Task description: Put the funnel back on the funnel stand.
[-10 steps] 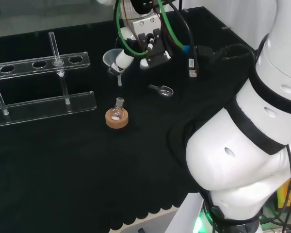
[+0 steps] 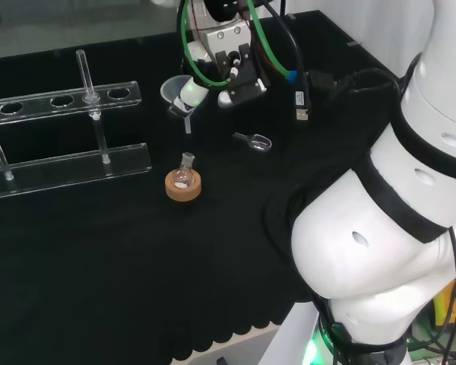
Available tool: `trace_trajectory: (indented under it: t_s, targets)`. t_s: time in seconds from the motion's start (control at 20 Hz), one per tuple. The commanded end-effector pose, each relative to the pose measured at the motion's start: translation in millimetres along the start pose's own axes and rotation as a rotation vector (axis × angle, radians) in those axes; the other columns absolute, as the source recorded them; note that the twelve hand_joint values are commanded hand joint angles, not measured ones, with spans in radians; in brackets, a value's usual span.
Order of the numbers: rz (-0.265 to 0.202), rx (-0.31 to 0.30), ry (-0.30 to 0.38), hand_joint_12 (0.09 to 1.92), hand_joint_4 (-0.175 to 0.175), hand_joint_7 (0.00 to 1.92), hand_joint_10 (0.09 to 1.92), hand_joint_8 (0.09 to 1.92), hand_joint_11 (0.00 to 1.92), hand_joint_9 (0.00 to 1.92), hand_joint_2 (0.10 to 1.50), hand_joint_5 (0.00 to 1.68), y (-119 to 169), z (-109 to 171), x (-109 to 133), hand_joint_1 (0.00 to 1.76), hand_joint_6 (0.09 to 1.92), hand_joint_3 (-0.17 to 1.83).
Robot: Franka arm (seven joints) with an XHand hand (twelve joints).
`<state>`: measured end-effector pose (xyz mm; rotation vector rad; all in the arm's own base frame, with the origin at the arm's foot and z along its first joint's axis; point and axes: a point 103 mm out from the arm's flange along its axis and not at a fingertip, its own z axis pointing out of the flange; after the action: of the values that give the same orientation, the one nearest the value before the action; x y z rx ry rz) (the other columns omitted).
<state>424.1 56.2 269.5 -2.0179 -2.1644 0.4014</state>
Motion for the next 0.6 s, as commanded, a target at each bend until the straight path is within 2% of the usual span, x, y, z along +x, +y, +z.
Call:
trace_trajectory:
  t_s: [0.05, 0.25, 0.45, 0.6]
  targets:
    - [-0.014, -0.02, 0.013, 1.19, 0.02, 0.96, 0.6, 0.27, 0.0, 0.51, 0.73, 0.71, 1, -6, 4, 0.74, 0.09, 0.05]
    - [-0.023, -0.045, 0.022, 1.19, 0.022, 0.96, 0.6, 0.27, 0.0, 0.51, 0.73, 0.71, 2, -13, 6, 0.74, 0.09, 0.05]
    - [-0.025, -0.079, 0.006, 1.19, 0.023, 0.97, 0.6, 0.27, 0.0, 0.52, 0.73, 0.72, 7, -28, 1, 0.75, 0.09, 0.05]
    - [-0.045, -0.082, -0.013, 1.2, 0.023, 0.97, 0.6, 0.27, 0.0, 0.52, 0.73, 0.72, 9, -39, 2, 0.75, 0.09, 0.05]
